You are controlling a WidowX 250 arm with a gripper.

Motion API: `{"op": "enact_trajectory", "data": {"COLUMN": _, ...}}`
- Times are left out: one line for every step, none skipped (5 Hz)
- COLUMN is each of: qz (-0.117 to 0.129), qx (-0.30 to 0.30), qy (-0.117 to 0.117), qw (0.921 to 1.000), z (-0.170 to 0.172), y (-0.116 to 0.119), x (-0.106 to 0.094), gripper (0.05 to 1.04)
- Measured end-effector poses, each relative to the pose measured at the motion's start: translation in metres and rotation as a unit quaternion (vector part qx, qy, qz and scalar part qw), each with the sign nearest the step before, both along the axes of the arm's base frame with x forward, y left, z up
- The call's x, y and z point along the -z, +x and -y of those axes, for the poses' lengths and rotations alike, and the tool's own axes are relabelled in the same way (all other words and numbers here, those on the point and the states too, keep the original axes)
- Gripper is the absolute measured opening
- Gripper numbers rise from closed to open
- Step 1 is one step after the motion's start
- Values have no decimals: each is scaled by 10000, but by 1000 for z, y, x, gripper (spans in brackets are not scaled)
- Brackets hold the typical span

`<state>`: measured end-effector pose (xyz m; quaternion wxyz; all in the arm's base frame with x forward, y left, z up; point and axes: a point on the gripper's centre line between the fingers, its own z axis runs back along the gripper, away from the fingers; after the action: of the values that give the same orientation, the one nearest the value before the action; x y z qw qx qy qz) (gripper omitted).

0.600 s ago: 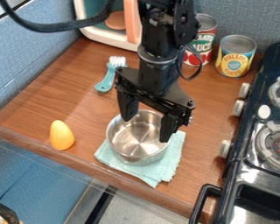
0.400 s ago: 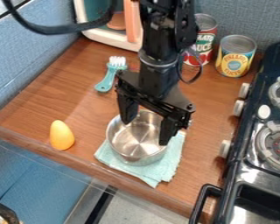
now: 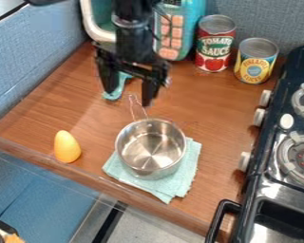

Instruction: Moved the blue brush to the left side of the pan

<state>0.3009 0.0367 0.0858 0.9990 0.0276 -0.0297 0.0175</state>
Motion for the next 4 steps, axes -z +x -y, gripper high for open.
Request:
{"op": "enact_trajectory", "data": {"qz": 17, "qx": -389, "qy": -7, "qw": 9992, "z": -36, "y": 21, "x": 5, "gripper": 1000}}
{"op": "enact_trajectory", "data": {"qz": 11, "qx": -549, "qy": 32, "qw": 9985, "z": -65, "y": 50, "x": 17, "gripper": 1000}}
{"op": "enact_trajectory", "data": {"qz": 49, "qx": -615, "qy": 157, "qw": 9980, "z": -81, "y": 70, "x": 29, "gripper": 1000}}
{"op": "enact_trajectory", "data": {"qz": -59, "qx": -697, "qy": 169, "qw": 9974, "z": -87, "y": 78, "x": 48, "gripper": 1000}}
